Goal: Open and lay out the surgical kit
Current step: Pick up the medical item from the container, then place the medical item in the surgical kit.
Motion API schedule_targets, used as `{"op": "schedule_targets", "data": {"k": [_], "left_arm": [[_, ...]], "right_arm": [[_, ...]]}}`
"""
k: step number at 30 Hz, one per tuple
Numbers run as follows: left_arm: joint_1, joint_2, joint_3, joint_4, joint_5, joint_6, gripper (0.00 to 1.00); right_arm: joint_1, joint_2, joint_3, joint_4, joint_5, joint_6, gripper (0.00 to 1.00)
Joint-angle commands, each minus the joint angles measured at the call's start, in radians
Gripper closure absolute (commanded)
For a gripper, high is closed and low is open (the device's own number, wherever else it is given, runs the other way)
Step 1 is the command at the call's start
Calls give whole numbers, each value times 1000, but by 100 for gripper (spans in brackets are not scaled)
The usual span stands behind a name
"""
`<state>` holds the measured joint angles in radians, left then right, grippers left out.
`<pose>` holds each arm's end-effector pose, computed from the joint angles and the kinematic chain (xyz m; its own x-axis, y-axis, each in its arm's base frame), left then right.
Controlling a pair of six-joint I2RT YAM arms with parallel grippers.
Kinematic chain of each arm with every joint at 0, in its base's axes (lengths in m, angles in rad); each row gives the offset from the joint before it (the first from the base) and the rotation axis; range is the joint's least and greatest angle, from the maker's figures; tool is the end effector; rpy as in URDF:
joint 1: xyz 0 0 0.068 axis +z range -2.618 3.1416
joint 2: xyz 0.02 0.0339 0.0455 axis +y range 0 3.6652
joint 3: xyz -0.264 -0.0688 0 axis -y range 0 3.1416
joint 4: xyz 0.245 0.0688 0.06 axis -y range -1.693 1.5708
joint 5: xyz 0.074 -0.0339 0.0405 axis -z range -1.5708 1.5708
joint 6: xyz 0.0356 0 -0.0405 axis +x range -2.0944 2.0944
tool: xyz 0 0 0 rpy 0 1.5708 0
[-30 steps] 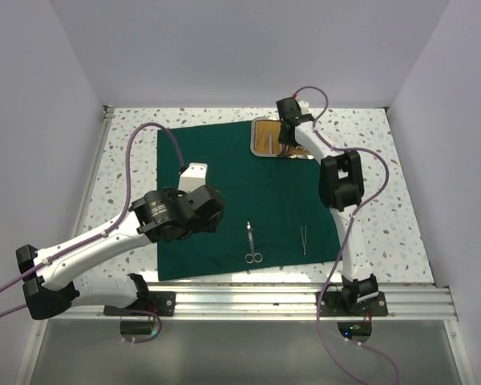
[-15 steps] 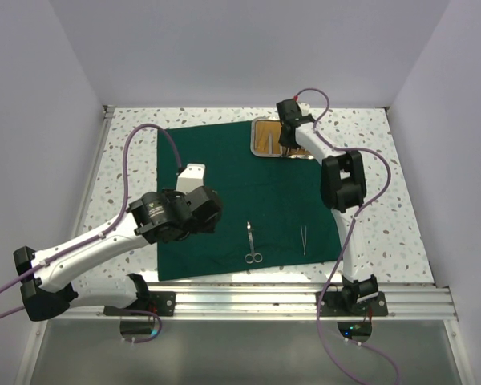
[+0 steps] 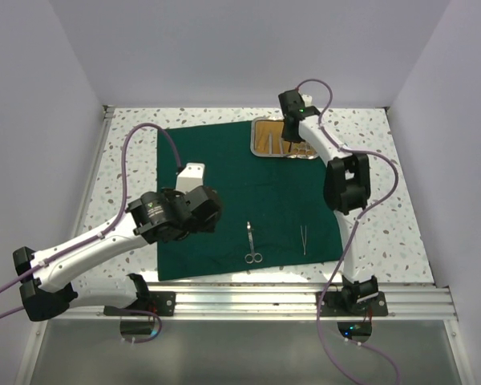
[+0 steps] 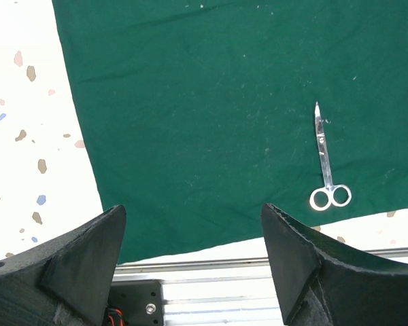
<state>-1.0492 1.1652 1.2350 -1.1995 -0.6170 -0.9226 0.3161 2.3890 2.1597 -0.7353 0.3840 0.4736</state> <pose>0.1175 -0.1632 0.3398 -0.7376 -0.0213 -0.6748 -0.0065 0.9997 -0.0245 0.5040 0.1508 0.2088 -0.7341 0.2048 -0.6475 0.2803 0.9598 -0.0141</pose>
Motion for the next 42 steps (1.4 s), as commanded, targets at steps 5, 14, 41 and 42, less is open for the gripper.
{"op": "schedule_targets", "data": {"k": [5,14,41,42], "left_arm": [[3,-10,92,2,-56,14,8],[6,19,184,5,-133,71,0],[244,186,491,173,-95,352,0],[245,185,489,175,-93,352,0]], "right_arm": [[12,-268,-104,-9,-66,3,100],[219,-569,-458,40,-181,60,100],[824,-455,-773,324,-430,444,100],[824,-436,-776,333,-428,445,100]]}}
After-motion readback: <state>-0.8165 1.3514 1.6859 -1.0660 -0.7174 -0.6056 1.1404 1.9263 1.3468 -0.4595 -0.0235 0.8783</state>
